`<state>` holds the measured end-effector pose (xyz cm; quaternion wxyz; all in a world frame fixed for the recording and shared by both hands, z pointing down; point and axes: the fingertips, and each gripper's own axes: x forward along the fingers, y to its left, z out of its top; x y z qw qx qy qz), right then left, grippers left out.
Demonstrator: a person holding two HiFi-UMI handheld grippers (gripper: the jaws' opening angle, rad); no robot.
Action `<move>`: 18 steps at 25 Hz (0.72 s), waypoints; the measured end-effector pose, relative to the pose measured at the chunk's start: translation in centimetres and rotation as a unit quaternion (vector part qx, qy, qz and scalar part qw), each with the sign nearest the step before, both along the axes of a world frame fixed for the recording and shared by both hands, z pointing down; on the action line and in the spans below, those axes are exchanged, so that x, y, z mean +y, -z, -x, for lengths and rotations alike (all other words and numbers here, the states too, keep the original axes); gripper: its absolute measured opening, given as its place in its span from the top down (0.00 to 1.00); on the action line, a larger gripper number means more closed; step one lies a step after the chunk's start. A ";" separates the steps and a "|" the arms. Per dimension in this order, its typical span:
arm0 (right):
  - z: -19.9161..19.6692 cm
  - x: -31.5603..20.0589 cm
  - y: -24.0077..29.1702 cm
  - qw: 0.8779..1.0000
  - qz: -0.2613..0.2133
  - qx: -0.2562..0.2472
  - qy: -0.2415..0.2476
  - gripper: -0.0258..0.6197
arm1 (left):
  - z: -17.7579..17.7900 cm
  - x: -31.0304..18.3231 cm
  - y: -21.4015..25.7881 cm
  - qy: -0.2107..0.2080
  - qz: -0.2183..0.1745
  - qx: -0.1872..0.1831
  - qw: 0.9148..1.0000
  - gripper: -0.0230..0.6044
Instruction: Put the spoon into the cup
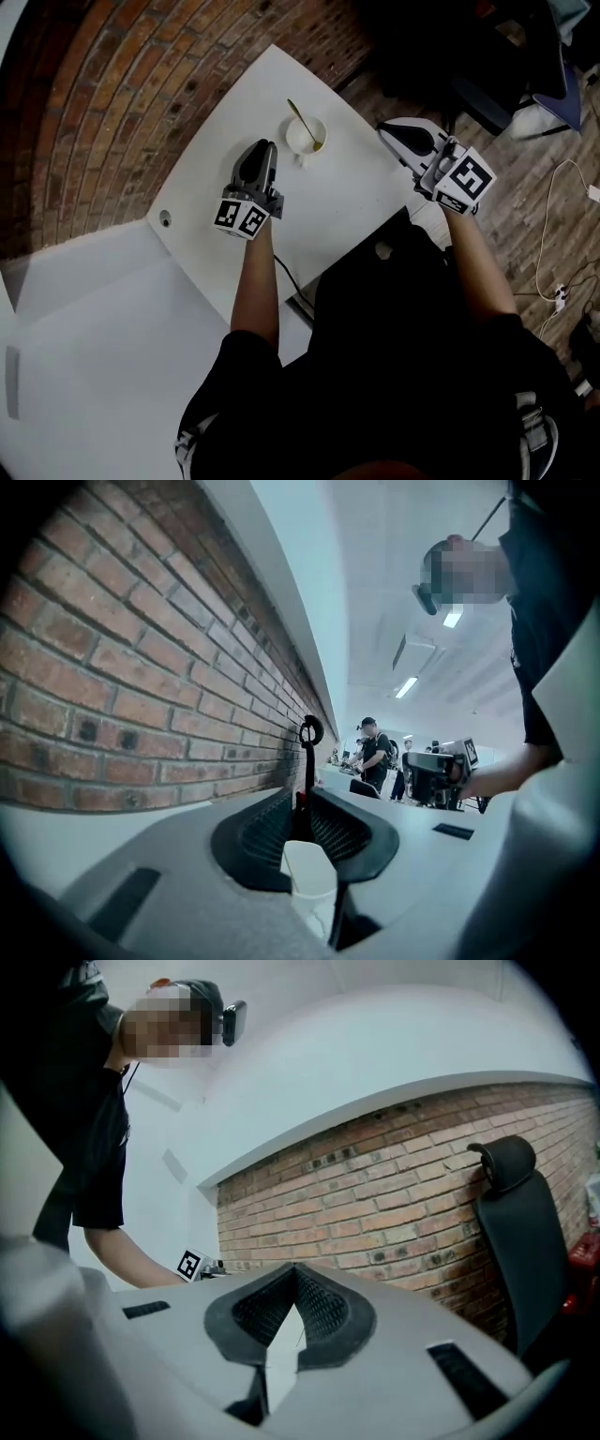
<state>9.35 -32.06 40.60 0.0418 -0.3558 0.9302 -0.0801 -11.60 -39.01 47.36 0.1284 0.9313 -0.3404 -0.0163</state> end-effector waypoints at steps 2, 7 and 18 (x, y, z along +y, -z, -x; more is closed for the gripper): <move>-0.2 0.9 1.8 1.000 -0.015 0.003 0.007 0.95 | 0.0 1.4 2.3 0.000 -0.008 0.006 1.000 0.89; 0.7 1.6 7.0 0.996 -0.074 0.001 0.055 0.95 | 0.5 4.4 8.2 0.012 -0.051 0.005 0.999 0.93; 0.3 9.7 12.3 0.982 -0.119 0.023 0.145 0.95 | -1.3 14.4 14.6 0.007 -0.078 0.015 0.997 0.94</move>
